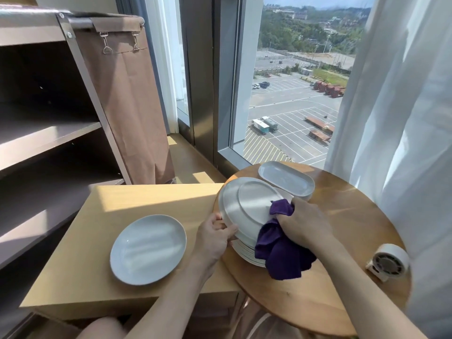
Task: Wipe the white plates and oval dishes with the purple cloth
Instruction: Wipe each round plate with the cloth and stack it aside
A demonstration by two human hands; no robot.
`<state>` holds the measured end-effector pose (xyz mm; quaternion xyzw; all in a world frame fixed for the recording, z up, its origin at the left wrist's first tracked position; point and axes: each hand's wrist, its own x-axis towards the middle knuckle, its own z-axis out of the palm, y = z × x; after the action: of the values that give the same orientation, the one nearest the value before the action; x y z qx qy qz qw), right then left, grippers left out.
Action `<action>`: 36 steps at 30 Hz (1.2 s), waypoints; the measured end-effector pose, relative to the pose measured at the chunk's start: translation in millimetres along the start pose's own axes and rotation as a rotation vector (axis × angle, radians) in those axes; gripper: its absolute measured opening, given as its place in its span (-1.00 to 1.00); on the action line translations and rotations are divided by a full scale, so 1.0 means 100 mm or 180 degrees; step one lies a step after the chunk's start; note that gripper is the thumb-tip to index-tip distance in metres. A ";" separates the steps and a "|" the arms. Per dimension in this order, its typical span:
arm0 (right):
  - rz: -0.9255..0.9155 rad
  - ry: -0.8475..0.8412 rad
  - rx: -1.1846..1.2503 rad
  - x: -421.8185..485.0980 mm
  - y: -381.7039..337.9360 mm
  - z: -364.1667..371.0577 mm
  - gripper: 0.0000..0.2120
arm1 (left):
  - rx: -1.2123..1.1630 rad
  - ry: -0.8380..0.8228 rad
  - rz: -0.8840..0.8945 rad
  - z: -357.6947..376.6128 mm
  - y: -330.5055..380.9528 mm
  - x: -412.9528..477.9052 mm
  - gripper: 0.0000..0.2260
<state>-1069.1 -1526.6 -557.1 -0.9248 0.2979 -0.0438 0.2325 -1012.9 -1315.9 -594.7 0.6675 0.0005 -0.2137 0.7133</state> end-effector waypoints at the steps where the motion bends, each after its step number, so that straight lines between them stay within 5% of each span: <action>1: -0.0033 0.0021 -0.0058 -0.07 -0.04 0.00 -0.75 | 0.0025 -0.0009 0.0009 0.00 0.00 0.00 -0.84; 14: -0.1123 0.0320 -0.0246 -0.61 -0.73 0.27 -0.74 | 0.0020 -0.0164 -0.0019 -0.03 -0.03 0.02 -0.89; 18: -0.1462 0.0194 -0.0360 -0.41 -0.95 0.28 -0.76 | 0.0174 -0.0107 -0.0026 -0.06 -0.06 0.04 -0.75; 27: -0.0931 0.0043 -0.0020 0.32 -0.84 0.15 -0.81 | 0.0193 -0.0095 -0.0137 -0.04 -0.11 0.06 -0.87; 36: -0.0568 -0.0217 -0.0516 0.22 -0.30 -0.09 -0.92 | 0.0039 -0.0161 -0.0083 -0.02 -0.02 0.00 -0.83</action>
<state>-1037.0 -1521.8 -536.7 -0.9644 0.2089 -0.0086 0.1621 -1013.0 -1314.0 -596.9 0.6662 -0.0101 -0.2398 0.7061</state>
